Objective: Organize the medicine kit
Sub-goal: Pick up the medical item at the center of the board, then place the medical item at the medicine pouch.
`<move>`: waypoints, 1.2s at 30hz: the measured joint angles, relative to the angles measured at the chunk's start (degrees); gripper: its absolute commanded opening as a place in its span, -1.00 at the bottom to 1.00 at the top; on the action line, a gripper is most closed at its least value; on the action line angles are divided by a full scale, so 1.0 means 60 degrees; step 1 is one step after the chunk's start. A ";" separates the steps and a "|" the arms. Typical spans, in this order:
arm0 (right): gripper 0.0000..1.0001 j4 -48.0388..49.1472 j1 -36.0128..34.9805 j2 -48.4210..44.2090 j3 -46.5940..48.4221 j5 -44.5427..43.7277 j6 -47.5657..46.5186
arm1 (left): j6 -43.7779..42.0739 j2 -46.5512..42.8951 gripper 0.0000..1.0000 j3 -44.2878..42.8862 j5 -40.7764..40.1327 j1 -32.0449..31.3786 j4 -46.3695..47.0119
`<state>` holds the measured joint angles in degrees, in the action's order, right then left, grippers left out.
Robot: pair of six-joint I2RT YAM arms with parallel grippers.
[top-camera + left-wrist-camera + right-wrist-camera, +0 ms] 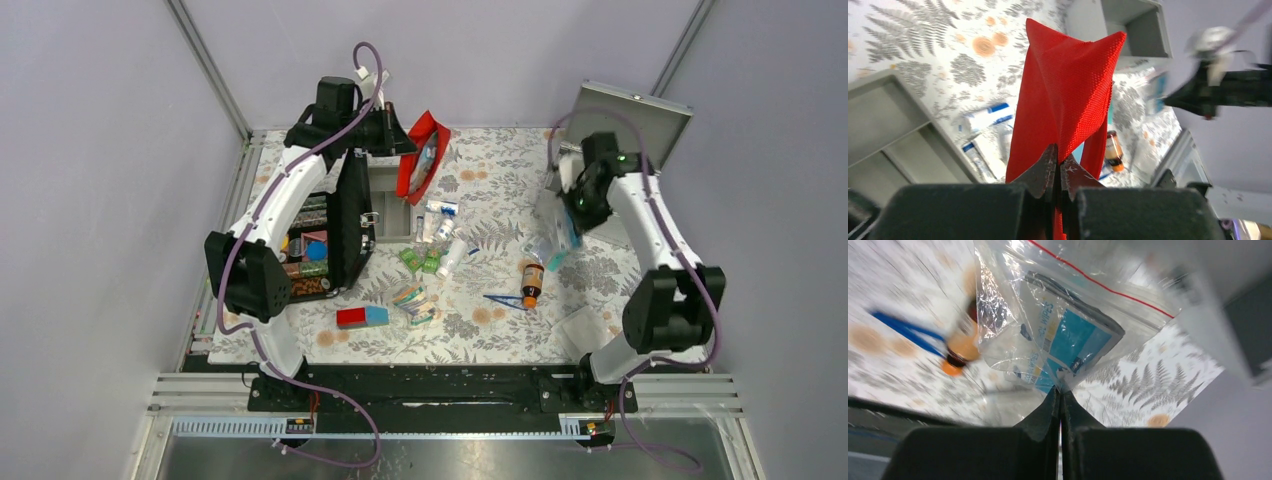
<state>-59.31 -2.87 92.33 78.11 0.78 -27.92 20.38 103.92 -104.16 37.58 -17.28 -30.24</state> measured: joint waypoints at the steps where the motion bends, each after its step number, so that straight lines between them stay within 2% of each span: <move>1: -1.00 0.0000 0.0000 -0.0208 0.0568 0.0211 0.0266 | 0.0004 -0.0015 -1.00 0.0033 -0.0193 0.0022 0.0066; 7: -1.00 -0.0149 -0.0124 -0.0288 0.3381 0.1774 0.1945 | 0.0656 -0.0280 -1.00 0.0845 -0.1395 0.0142 0.1111; 13: -1.00 -0.0113 -0.0973 0.0612 0.5191 0.3534 0.3475 | 0.1621 -0.0277 -1.00 0.1035 -0.1592 0.0160 0.2076; 16: -1.00 0.0415 -0.1472 0.1089 0.5982 0.4685 0.4597 | 0.1887 -0.0277 -1.00 0.1107 -0.1596 0.0153 0.2441; 23: -1.00 0.3264 -0.2280 0.2656 0.7435 0.7530 0.7708 | 0.2707 -0.0273 -1.00 0.1774 -0.1297 0.0189 0.3064; 27: -1.00 0.4218 -0.2834 0.3654 0.8109 0.8178 0.8572 | 0.3268 -0.0146 -1.00 0.1887 -0.0820 0.0237 0.3377; 34: -0.99 0.4758 -0.3355 0.4331 0.8174 0.8743 0.9129 | 0.4022 -0.0073 -1.00 0.2106 -0.0157 0.0382 0.4116; 36: -0.93 0.4779 -0.3384 0.4411 0.8185 0.8739 0.9129 | 0.4131 -0.0066 -1.00 0.2149 0.0015 0.0401 0.4280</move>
<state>-30.63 -23.18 118.80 127.22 53.21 26.85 45.17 103.53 -91.26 37.67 -14.87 -4.56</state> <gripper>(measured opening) 0.015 0.013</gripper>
